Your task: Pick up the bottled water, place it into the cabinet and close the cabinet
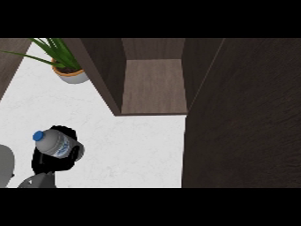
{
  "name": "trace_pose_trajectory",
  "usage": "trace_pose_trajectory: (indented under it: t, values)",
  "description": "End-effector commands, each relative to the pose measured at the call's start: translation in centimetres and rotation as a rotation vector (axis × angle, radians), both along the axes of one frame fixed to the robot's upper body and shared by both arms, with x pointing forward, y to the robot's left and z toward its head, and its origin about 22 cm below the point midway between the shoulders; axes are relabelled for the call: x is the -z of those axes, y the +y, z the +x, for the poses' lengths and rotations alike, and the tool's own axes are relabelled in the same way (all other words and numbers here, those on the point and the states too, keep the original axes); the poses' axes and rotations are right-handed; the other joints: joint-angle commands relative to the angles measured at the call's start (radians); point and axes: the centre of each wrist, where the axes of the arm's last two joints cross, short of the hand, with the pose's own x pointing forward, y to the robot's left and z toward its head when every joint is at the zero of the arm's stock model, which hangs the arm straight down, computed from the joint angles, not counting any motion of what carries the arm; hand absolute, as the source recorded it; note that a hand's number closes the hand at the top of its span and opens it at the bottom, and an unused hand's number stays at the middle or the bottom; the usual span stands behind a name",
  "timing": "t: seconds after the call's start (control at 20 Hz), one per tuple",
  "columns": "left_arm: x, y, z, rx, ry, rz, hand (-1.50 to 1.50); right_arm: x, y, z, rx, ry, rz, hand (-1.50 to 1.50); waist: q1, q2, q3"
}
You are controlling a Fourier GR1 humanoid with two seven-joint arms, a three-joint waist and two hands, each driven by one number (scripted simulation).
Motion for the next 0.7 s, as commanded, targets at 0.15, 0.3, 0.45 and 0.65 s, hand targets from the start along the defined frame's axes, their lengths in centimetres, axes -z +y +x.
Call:
trace_pose_trajectory:
  t: [0.15,0.3,0.45,0.65]
  values:
    - [-3.0,-1.1,2.9,0.086,-0.017,0.033,1.50,-4.2,2.7,-1.2,-0.032,-0.067,0.040,-1.50,0.004,-0.004,0.001]
    - [-3.8,-6.1,2.9,0.138,-0.033,0.032,1.50,-3.7,1.6,-0.4,-0.025,-0.084,0.045,-1.50,0.019,-0.006,0.002]
    - [-6.0,-8.0,4.8,0.139,-0.035,0.035,1.50,-3.8,1.6,-0.6,-0.019,-0.085,0.044,-1.50,0.012,-0.004,0.002]
    - [-8.2,-10.5,6.0,0.133,-0.052,0.065,1.50,-4.8,2.1,-0.8,-0.033,-0.083,0.034,-1.50,0.007,-0.004,0.001]
